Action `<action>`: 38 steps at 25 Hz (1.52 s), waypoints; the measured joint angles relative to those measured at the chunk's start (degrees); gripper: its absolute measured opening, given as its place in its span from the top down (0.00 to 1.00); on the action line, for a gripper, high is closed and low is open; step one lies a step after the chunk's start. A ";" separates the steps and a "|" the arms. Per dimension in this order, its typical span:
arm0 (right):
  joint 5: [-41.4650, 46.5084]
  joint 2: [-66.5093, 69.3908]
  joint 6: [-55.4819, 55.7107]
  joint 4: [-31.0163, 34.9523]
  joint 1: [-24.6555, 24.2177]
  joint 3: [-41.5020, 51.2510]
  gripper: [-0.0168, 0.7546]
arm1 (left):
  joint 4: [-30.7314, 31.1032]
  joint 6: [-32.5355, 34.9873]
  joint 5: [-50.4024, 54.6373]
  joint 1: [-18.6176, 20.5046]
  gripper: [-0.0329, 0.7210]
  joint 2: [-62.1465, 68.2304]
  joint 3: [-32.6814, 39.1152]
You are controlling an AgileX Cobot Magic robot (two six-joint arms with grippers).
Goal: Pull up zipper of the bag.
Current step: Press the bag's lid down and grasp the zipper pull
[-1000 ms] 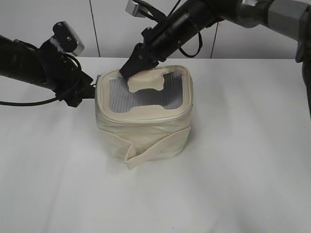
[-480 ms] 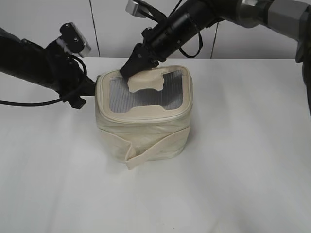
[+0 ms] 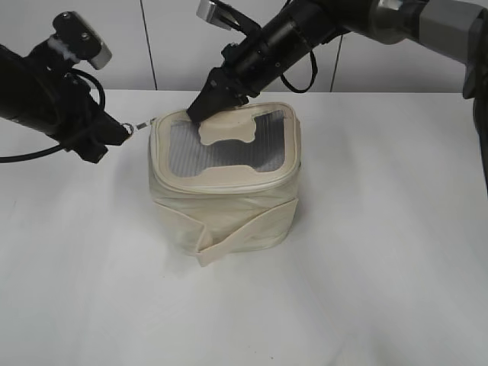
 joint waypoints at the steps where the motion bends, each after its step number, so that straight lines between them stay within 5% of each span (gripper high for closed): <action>1: -0.02 0.00 0.58 0.00 0.00 0.00 0.92 | -0.26 -0.55 0.20 0.00 0.95 -0.95 0.95; 13: -0.67 0.00 6.62 -0.25 0.11 0.00 0.92 | 0.00 -8.50 3.12 -6.04 0.95 -10.65 14.13; 19: -0.86 0.00 9.34 -0.28 0.21 0.00 0.92 | -3.05 -10.34 3.43 -12.31 0.94 -15.21 20.02; 30: -0.73 0.00 10.60 -0.70 0.23 0.00 0.92 | -10.15 -10.75 -18.01 -36.38 0.93 -6.90 15.43; 34: -0.42 0.00 10.78 -0.87 0.23 0.00 0.92 | -11.73 -11.00 -19.28 -39.18 0.92 -3.36 11.80; 38: -0.45 -0.06 11.25 -1.03 0.04 0.00 0.85 | -12.16 -15.20 -15.45 -37.91 0.86 -3.24 11.54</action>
